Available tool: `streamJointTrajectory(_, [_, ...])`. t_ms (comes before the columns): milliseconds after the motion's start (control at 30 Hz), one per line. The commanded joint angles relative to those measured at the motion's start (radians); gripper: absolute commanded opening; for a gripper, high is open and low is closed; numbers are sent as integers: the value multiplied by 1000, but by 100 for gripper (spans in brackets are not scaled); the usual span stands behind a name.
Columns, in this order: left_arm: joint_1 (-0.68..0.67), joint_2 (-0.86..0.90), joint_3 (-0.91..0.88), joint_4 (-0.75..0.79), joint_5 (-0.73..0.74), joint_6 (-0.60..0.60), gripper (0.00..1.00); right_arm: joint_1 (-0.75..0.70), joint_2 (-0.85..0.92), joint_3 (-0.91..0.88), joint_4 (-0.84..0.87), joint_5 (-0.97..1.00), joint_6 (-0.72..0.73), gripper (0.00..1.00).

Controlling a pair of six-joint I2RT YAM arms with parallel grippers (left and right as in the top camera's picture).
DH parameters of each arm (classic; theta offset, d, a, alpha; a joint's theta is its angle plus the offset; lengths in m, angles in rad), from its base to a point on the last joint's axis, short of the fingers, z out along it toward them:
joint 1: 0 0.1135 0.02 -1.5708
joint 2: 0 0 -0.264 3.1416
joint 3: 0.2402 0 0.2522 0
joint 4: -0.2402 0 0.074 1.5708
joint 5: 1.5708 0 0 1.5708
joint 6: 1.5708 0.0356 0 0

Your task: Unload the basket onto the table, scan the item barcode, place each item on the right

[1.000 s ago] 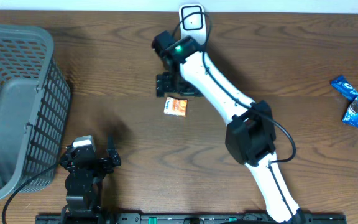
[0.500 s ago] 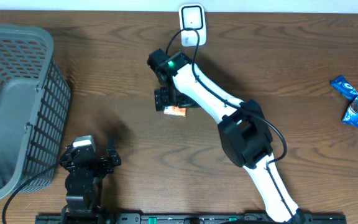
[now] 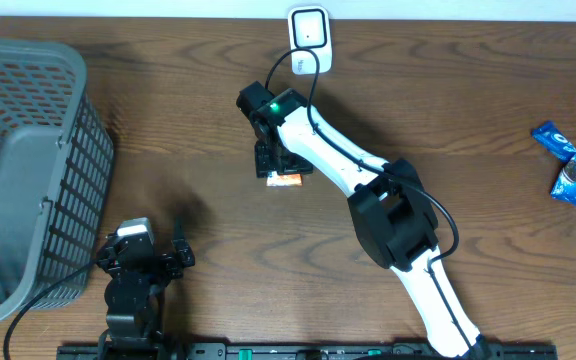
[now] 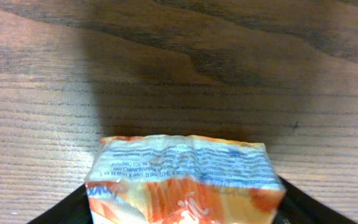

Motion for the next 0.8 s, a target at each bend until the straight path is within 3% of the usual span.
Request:
streamJointTrajectory(0, [-4,-2,-13,-27,1,-9,98,-9,5,-5,-3,-1,4,64])
streamJointTrajectory(233, [-4,-2,-13,-27,1,-9,98,-57,4,10,-108,-206,-49,56])
streamJointTrajectory(367, [-4,-2,-13,-27,2,-9,98,-116,4,51,-325,-334,-124,51])
streamJointTrajectory(567, [-4,-2,-13,-27,2,-9,98,-157,4,59,-530,-464,-326,53])
streamJointTrajectory(667, [-4,-2,-13,-27,1,-9,98,-158,4,54,-546,-542,-429,56])
streamJointTrajectory(767, [-4,-2,-13,-27,1,-9,98,-155,4,52,-546,-563,-437,60])
